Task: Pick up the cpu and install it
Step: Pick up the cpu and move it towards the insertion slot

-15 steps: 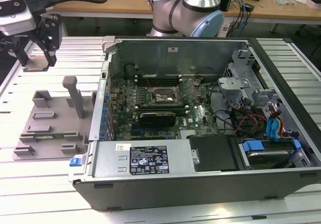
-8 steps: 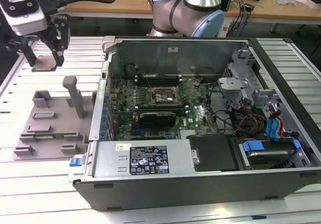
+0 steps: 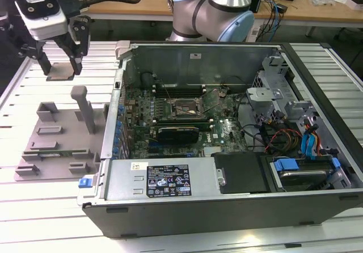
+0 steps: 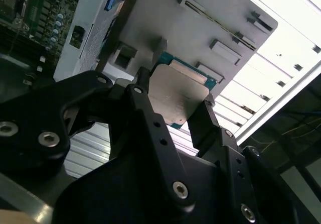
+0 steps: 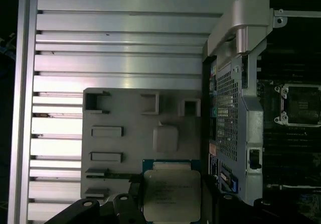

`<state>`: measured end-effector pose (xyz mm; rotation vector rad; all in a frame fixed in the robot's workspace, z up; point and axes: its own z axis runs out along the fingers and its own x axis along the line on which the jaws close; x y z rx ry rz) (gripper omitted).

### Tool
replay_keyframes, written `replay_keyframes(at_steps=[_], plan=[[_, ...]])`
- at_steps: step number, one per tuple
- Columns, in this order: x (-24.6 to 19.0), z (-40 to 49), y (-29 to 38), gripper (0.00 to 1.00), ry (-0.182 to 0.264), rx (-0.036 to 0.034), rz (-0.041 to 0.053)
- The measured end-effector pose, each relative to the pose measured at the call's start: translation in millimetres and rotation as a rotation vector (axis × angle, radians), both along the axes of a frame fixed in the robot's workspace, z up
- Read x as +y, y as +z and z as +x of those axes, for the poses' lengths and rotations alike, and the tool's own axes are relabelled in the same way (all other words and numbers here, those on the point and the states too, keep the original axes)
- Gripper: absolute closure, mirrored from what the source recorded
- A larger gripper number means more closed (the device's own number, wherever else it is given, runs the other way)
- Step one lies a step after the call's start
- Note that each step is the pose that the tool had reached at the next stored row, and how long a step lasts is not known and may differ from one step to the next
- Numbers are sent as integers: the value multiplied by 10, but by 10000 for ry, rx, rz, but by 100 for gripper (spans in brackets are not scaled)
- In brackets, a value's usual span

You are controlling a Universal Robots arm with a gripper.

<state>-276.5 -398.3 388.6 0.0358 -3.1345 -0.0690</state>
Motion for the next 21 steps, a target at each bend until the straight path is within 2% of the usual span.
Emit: replay_keyframes(at_steps=[10, 15, 21], plan=[[0, 344, 0, 45, 1, 0, 0], [0, 575, 0, 45, 0, -1, 0], [0, 733, 0, 45, 2, -1, 0]])
